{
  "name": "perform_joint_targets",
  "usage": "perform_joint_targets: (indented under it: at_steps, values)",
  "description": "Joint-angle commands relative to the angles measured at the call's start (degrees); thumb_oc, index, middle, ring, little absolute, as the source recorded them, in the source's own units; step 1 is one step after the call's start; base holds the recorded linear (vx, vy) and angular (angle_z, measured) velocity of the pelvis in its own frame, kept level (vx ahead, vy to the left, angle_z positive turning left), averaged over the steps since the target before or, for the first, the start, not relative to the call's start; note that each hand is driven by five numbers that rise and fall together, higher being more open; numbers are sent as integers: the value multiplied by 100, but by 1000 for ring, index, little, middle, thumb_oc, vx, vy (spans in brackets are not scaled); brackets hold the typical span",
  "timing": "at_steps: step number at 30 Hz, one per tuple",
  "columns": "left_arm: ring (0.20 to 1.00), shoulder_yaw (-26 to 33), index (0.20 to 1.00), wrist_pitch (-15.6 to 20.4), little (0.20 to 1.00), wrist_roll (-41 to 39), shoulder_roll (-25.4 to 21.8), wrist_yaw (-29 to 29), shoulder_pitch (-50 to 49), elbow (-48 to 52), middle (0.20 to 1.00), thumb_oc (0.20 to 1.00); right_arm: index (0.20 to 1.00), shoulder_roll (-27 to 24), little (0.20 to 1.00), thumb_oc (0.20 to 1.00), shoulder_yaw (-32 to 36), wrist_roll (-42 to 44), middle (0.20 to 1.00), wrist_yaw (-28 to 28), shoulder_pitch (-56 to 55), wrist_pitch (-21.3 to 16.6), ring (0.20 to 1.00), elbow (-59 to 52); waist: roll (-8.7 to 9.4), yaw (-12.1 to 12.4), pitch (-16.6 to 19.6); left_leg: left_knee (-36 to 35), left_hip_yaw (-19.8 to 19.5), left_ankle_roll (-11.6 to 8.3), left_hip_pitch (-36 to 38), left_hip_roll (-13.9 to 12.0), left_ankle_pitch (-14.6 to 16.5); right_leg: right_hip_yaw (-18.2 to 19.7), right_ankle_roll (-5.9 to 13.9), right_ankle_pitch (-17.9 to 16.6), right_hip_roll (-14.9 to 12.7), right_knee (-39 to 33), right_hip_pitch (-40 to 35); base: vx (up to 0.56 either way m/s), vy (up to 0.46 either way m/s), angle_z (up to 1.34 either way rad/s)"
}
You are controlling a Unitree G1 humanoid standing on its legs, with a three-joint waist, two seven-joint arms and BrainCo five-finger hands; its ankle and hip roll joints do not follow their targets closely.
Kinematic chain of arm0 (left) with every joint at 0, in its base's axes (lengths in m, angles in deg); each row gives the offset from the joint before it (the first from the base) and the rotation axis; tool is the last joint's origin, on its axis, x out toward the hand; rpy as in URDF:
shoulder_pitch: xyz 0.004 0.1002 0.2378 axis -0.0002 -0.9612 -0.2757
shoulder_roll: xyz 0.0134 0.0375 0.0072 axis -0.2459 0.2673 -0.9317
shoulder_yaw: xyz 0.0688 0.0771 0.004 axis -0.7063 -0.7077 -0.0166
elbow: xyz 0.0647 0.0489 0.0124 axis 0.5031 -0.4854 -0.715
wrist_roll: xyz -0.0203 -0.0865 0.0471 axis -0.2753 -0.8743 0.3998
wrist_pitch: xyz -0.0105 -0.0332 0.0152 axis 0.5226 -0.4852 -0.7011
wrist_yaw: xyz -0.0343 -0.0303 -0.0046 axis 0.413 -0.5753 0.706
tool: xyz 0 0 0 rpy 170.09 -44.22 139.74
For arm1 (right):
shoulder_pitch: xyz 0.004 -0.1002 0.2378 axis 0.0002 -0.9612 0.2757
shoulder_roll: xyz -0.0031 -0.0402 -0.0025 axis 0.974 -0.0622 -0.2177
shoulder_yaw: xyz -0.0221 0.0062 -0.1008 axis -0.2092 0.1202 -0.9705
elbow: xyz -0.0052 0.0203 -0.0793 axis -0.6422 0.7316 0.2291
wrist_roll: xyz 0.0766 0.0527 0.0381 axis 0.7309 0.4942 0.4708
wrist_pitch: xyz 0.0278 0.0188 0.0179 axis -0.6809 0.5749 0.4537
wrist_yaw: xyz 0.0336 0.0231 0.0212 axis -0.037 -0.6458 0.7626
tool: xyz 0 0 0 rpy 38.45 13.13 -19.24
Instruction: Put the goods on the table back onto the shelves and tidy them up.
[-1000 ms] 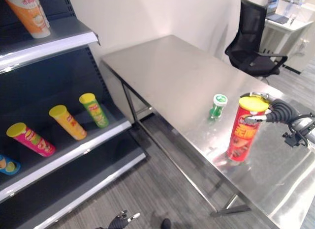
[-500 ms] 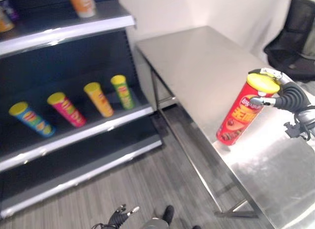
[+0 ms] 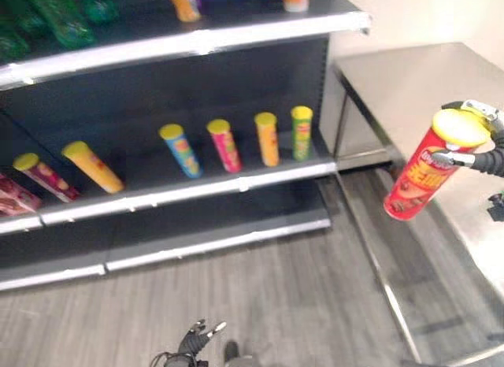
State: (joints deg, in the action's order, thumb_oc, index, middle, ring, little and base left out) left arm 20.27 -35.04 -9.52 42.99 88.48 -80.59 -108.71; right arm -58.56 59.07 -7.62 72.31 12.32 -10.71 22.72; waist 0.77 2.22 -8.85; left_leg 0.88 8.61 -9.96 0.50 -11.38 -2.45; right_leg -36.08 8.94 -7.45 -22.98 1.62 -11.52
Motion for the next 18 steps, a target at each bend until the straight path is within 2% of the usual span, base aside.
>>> perform_joint_targets:
  at_steps: [1,2,3,4,5,6,7,9,10,11,13,15,18]
  values:
    - [1000,-102,1000,43,1000,251,-337,3,-185,54,1000,1000,200,-259,200,200,65,-407,200,-225,697,-88,200,-233,152,205,384,-436,-37,349,241,274,517,392,534,-45,-569,441,431,57,634,39]
    - [1000,-76,1000,27,1000,252,-385,14,-204,114,1000,1000,200,-212,200,200,84,-434,200,-248,673,-67,200,-251,177,211,387,-505,-7,454,307,432,560,397,518,-115,-727,635,508,19,320,34]
    - [1000,-75,1000,21,1000,252,-391,16,-210,122,1000,1000,200,-204,200,200,88,-436,200,-248,666,-63,200,-258,196,216,386,-516,-1,466,315,455,556,413,523,-106,-758,665,524,24,520,20]
    - [1000,-124,1000,-42,1000,391,-570,43,-153,249,1000,1000,200,-40,200,200,150,-566,200,-318,572,-22,200,-316,212,45,260,-545,-115,742,321,753,512,1098,259,-96,-592,1354,952,71,497,62]
    - [1000,-124,1000,-47,1000,383,-615,79,-128,312,1000,1000,200,-44,200,200,217,-592,200,-301,448,-24,200,-363,156,-70,227,-570,-272,814,358,834,474,1806,170,372,42,1444,1228,66,490,109]
    - [1000,-126,1000,-49,1000,383,-615,80,-126,314,1000,1000,200,-45,200,200,223,-591,200,-301,445,-24,200,-365,149,-63,236,-577,-267,812,343,826,457,1807,157,357,53,1430,1243,106,195,111]
    - [1000,-140,1000,-50,1000,402,-623,89,-110,297,1000,1000,200,-73,200,200,224,-590,200,-291,415,-28,200,-357,123,-123,212,-579,-334,833,374,858,473,2014,71,640,352,1389,1320,58,89,59]
    - [1000,-181,1000,-60,1000,484,-621,111,-63,214,1000,1000,200,-99,200,200,213,-547,200,-257,440,-11,200,-354,112,-202,155,-588,-488,868,404,943,474,2280,-30,863,821,1049,1466,88,98,5]
    - [1000,-210,1000,-55,1000,524,-604,114,-32,137,1000,1000,200,-122,200,200,151,-537,200,-239,478,-8,200,-330,131,-246,123,-588,-544,886,424,1014,497,2392,-54,841,1053,788,1542,134,71,16]
    - [1000,-247,1000,-81,1000,552,-570,127,21,52,1000,1000,200,-146,200,200,116,-510,200,-224,475,-23,200,-326,186,-328,74,-588,-669,924,480,1151,522,2592,-54,653,1391,425,1788,146,54,25]
    - [1000,-296,1000,-98,1000,620,-515,195,59,6,1000,1000,200,-140,200,200,60,-470,200,-194,455,-25,200,-314,217,-419,4,-574,-818,947,609,1257,601,2649,-32,394,1687,110,2028,160,39,24]
    - [1000,-350,1000,-91,1000,677,-505,235,38,42,1000,1000,200,-124,200,200,-3,-443,200,-163,435,-44,200,-356,281,-447,-20,-529,-929,963,680,1358,655,2532,-21,273,1736,-66,1957,126,1,38]
    - [1000,-394,1000,-87,1000,722,-495,263,-27,127,1000,1000,200,-155,200,200,-153,-454,200,-80,471,-63,200,-340,335,-432,50,-436,-1008,924,735,1387,792,2548,-143,332,1818,-204,1669,146,-67,65]
